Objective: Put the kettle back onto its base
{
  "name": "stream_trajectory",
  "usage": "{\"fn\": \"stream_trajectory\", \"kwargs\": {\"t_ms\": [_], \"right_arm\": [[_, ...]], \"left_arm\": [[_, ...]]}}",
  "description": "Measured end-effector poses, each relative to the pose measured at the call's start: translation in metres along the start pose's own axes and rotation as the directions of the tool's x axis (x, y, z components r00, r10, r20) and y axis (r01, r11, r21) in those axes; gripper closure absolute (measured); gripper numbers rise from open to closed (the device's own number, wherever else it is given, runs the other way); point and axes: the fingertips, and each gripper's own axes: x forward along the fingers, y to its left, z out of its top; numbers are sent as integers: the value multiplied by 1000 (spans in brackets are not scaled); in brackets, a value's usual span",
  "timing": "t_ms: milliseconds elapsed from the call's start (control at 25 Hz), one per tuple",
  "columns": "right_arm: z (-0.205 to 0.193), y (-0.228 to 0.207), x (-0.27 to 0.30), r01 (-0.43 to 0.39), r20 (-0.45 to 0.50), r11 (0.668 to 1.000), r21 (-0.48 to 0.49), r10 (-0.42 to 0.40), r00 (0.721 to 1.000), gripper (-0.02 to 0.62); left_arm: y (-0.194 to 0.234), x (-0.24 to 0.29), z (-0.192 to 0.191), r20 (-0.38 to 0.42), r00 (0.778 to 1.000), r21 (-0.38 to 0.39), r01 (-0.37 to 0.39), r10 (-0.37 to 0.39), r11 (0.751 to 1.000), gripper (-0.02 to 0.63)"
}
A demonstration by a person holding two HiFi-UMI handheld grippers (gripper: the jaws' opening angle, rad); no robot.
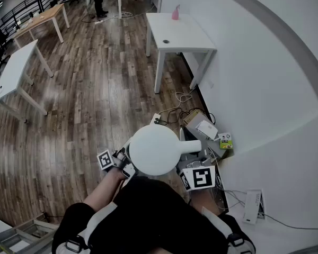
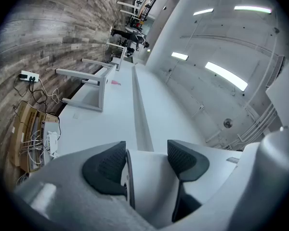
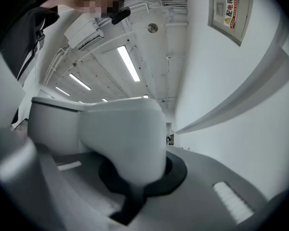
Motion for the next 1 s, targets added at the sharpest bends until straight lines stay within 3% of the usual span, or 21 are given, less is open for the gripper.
{"fn": "stream_trajectory", "kwargs": {"t_ms": [360, 600, 1000], "right_arm": [[-6, 0, -1, -45, -6, 999, 19, 46, 999, 591], [-6, 4, 0, -127, -2, 991, 31, 128, 992, 591], [-7, 69, 28, -375, 27, 924, 71, 374, 927, 591]], "left_arm": [[1, -6, -4, 31, 999, 20, -8, 7, 1000, 330], [-4, -17, -10, 106, 994, 49, 0, -6, 999, 330], [-35, -80, 13, 311, 949, 153, 9, -57, 988, 330]]}}
